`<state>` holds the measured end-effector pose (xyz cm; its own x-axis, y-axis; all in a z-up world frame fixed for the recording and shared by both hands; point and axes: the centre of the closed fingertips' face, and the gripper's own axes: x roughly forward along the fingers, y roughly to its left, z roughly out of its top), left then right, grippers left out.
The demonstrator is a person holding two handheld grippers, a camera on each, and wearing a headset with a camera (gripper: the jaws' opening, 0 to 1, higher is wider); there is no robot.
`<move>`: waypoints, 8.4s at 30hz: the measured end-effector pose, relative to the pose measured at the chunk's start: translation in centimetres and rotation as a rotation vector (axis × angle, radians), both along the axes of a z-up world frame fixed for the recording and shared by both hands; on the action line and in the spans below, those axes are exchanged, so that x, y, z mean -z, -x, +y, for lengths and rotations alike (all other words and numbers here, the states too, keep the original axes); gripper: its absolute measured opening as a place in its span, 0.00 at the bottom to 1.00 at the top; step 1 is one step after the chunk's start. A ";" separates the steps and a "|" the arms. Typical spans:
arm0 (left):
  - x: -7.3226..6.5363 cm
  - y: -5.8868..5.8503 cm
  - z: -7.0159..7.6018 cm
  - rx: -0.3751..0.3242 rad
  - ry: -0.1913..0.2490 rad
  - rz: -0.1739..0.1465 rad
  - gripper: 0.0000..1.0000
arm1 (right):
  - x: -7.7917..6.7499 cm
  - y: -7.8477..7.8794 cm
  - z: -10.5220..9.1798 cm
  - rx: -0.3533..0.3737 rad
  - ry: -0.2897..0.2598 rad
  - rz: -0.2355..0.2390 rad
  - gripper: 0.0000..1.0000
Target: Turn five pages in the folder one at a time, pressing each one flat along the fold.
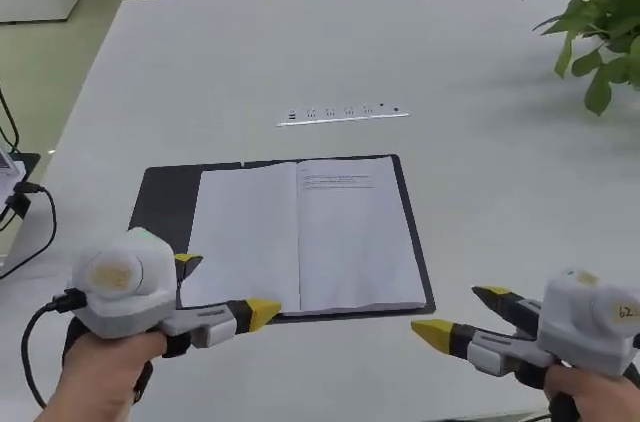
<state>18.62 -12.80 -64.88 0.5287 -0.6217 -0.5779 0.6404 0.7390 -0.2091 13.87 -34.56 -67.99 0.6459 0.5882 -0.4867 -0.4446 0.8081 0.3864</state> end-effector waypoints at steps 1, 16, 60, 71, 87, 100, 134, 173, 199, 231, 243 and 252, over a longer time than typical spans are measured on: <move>0.1 -0.2 -0.5 0.013 -0.004 0.001 0.81 | 0.0 0.0 0.0 0.000 0.001 0.002 0.77; 2.3 -2.3 -6.9 0.180 -0.017 0.036 0.79 | 0.7 0.4 -0.2 0.010 -0.005 0.028 0.78; 10.3 -4.6 -19.3 0.322 -0.125 0.072 0.75 | 2.6 0.3 0.0 -0.039 -0.014 0.086 0.76; 13.0 -4.6 -20.4 0.352 -0.216 0.043 0.73 | 3.3 0.4 -0.6 -0.038 -0.014 0.108 0.75; 12.9 -4.9 -19.9 0.359 -0.190 0.049 0.72 | 3.7 -0.2 0.0 -0.049 -0.032 0.120 0.75; 13.1 -4.9 -20.2 0.336 -0.198 0.040 0.72 | 3.7 -0.5 -0.2 -0.041 -0.044 0.122 0.74; 13.1 -6.2 -19.2 0.303 -0.175 -0.030 0.55 | 3.6 -4.4 0.4 -0.011 -0.152 0.106 0.67; 11.0 -5.4 -16.5 0.265 -0.043 0.057 0.64 | 5.3 -9.5 2.9 0.040 -0.348 0.138 0.29; 6.6 -4.5 -6.5 0.097 -0.030 -0.016 0.70 | 2.5 -10.0 7.2 -0.009 -0.315 0.078 0.00; 4.2 -2.2 3.2 -0.058 -0.016 -0.060 0.71 | -0.1 -9.3 13.5 -0.087 -0.322 0.040 0.00; 4.2 -1.3 5.2 -0.105 0.007 -0.055 0.72 | -0.8 -10.0 15.3 -0.107 -0.329 0.045 0.00; 4.1 -0.7 6.6 -0.099 -0.009 -0.066 0.72 | -1.5 -10.5 17.9 -0.150 -0.321 0.041 0.00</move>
